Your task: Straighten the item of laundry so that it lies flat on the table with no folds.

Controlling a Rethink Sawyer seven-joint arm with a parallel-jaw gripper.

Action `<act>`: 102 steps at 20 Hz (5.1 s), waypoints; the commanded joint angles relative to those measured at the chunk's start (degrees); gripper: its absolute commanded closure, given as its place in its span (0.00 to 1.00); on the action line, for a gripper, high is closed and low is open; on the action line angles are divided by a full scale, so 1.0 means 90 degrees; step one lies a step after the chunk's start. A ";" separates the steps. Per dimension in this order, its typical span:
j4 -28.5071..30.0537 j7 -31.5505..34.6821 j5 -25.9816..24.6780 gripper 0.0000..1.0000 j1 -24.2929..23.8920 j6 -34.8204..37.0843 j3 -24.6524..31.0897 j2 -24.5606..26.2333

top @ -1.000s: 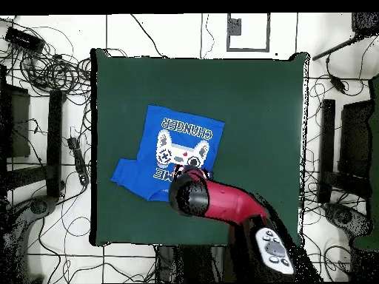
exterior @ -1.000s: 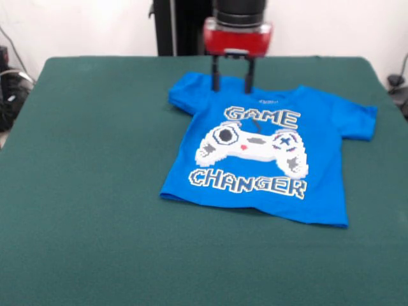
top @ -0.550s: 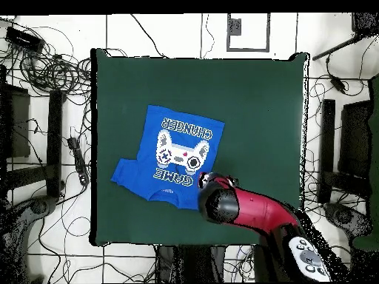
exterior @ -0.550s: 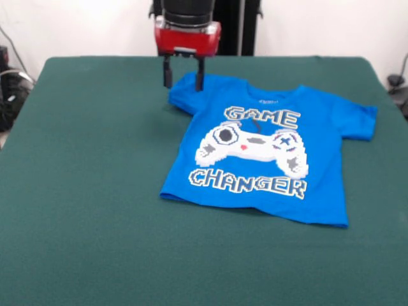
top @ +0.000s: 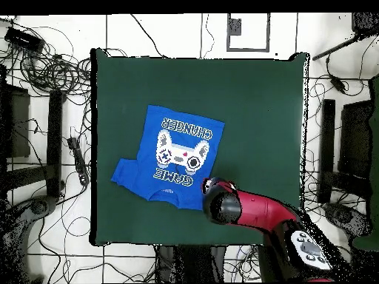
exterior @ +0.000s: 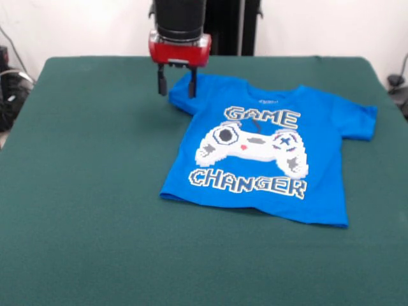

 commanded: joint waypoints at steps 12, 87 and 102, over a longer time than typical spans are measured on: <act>-0.0683 0.0241 -0.0653 0.00 0.0015 -0.0127 0.0705 0.1284; -0.1555 -0.0635 -0.1999 1.00 -0.1486 0.1517 0.1620 0.0960; -0.1906 -0.1360 -0.2291 1.00 -0.2242 0.2268 0.2229 0.1081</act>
